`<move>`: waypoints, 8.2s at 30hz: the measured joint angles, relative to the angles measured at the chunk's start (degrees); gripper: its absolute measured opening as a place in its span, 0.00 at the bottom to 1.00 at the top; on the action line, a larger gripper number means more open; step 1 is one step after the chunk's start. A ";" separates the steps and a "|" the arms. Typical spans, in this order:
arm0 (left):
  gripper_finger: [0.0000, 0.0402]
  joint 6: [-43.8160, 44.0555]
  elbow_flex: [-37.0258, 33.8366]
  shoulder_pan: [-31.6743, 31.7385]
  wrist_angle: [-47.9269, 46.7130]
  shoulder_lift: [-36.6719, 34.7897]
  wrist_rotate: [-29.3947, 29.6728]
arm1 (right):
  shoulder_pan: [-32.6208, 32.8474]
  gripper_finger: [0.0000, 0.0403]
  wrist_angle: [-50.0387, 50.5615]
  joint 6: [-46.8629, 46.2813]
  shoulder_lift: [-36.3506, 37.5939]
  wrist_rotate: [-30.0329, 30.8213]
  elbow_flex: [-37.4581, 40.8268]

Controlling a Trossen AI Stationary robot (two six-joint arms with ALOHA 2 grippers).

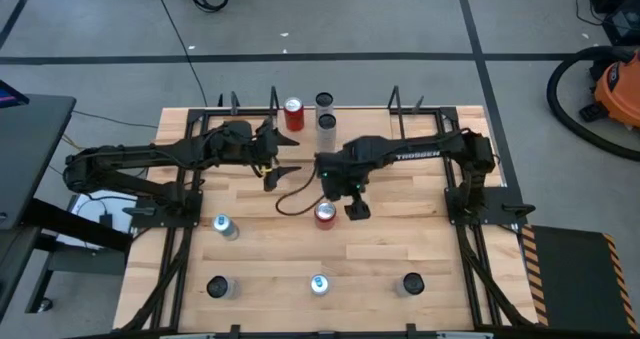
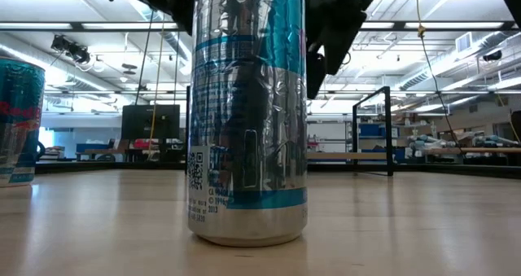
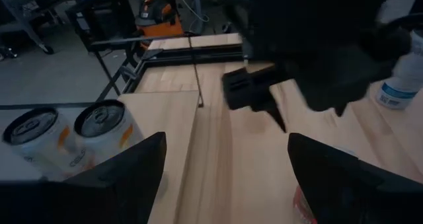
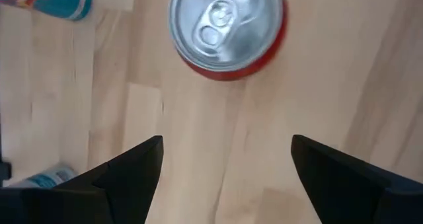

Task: Place canned beverage on shelf
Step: Put the red black soda can aligned with the other red black soda can on the shelf

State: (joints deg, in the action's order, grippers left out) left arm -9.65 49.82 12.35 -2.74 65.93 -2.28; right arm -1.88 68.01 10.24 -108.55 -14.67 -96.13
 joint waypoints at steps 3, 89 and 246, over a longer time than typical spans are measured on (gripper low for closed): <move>0.80 0.00 0.00 0.85 -1.79 -1.84 0.04 | 1.26 0.84 -4.50 -0.19 0.04 0.04 1.56; 0.80 17.99 -25.88 -14.54 57.38 28.60 2.71 | -9.54 0.84 -27.26 -3.58 26.86 22.01 11.05; 0.79 3.85 -7.08 3.95 18.71 17.20 -34.45 | -3.75 0.75 -42.23 4.59 8.46 -4.27 11.03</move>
State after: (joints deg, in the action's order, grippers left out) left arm -5.80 42.74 16.29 15.97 83.13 -36.73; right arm -5.63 25.78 14.83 -100.09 -18.94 -85.10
